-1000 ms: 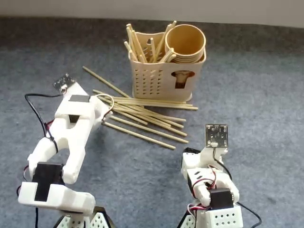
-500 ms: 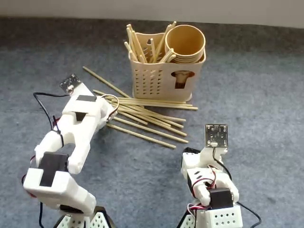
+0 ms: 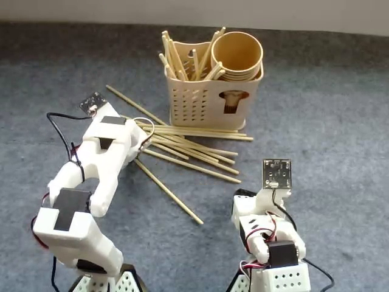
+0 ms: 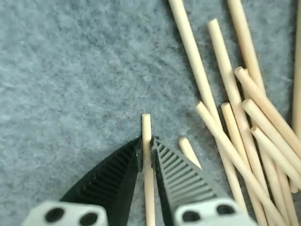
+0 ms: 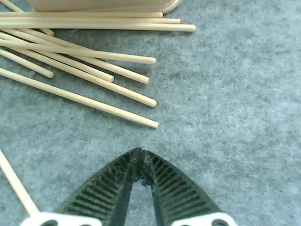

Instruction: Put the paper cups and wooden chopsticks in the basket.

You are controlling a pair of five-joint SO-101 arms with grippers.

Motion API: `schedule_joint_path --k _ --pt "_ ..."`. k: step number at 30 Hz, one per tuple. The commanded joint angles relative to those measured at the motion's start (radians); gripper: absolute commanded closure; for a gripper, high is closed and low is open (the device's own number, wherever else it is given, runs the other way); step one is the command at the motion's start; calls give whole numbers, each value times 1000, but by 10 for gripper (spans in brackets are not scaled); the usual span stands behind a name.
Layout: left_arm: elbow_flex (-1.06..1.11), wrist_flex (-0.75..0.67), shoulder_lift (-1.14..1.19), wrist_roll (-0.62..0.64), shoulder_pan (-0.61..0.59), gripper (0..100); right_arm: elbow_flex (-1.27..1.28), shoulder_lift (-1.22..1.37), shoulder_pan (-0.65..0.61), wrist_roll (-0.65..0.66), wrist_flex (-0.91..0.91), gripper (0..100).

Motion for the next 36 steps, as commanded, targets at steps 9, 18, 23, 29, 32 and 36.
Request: schedule_joint_path --k 9,18,23,29,32,36 --pt "-35 173 -97 6 7 995 148 -13 -5 -3 10 994" --pt "4 207 -400 -54 13 995 148 -13 -5 -5 10 994" --pt "-5 207 -506 -114 8 995 148 -13 -5 -5 10 994" --pt "-18 207 -619 -198 13 995 148 -13 -5 -3 10 994" --pt "-54 209 -674 -245 8 995 148 -13 -5 -3 10 994" --pt "-120 209 -723 -275 15 995 148 -13 -5 -3 10 994"
